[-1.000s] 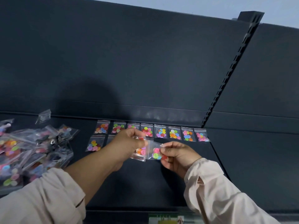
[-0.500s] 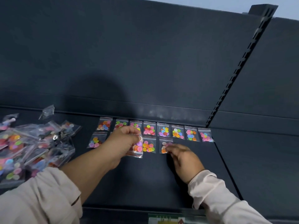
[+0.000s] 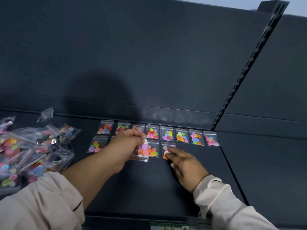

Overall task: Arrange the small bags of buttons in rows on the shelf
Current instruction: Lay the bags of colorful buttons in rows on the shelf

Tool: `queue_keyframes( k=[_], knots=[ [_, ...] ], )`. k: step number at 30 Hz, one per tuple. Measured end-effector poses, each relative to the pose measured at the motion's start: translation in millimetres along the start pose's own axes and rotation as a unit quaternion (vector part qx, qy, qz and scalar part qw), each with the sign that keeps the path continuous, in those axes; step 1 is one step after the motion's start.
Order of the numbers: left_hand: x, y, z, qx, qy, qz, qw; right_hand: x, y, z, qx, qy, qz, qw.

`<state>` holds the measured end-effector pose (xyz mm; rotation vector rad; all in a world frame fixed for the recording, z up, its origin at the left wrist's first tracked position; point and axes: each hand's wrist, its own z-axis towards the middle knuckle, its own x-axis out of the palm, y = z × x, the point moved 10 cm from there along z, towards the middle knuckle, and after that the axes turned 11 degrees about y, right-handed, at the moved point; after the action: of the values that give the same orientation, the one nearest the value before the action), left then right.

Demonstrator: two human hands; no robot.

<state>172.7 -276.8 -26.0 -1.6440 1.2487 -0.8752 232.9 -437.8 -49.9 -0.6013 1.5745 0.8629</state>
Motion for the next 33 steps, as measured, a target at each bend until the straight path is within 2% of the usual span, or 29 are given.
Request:
queue_keyframes(
  k=[3, 6, 8, 10, 13, 16, 19, 23, 28, 31, 33],
  knots=[
    [6.4, -2.2, 0.8, 0.004, 0.009, -0.005, 1.000, -13.9, -4.6, -4.3, 0.019, -0.043, 0.097, 0.994],
    [15.5, -4.5, 1.2, 0.012, 0.026, -0.017, 0.999, -30.6, -10.8, -5.9, 0.056, -0.098, 0.216, 0.970],
    [22.4, -6.4, 1.6, 0.019, 0.032, -0.028, 0.999, -32.6, -16.8, -4.0, 0.093, -0.106, 0.386, 0.912],
    [30.8, -8.6, 1.9, 0.026, 0.038, -0.048, 0.998, -21.0, -12.4, -0.1, 0.111, -0.062, 0.557, 0.820],
    [45.9, -10.7, 1.5, 0.032, 0.056, -0.116, 0.991, -7.3, 1.9, -1.0, 0.127, 0.006, 0.661, 0.739],
    [55.4, -9.8, 1.5, 0.026, 0.069, -0.114, 0.991, -5.9, -6.3, -8.8, 0.156, -0.016, 0.730, 0.665],
    [61.9, -3.9, 2.6, 0.006, 0.082, -0.085, 0.993, -9.7, -14.4, -14.2, 0.152, -0.033, 0.761, 0.629],
    [71.5, 10.7, 3.0, -0.051, 0.091, -0.045, 0.993, -15.5, -22.3, -20.4, 0.148, -0.061, 0.762, 0.627],
    [81.9, 7.1, 0.3, -0.041, 0.118, 0.030, 0.992, -21.7, -37.3, -29.7, 0.153, -0.100, 0.716, 0.674],
    [83.0, 0.4, 1.1, -0.023, 0.126, 0.128, 0.983, -32.3, -45.7, -33.6, 0.148, -0.104, 0.679, 0.711],
    [87.0, -0.4, 1.0, -0.019, 0.142, 0.161, 0.977, -37.5, -49.2, -34.5, 0.147, -0.101, 0.667, 0.724]
  ],
)
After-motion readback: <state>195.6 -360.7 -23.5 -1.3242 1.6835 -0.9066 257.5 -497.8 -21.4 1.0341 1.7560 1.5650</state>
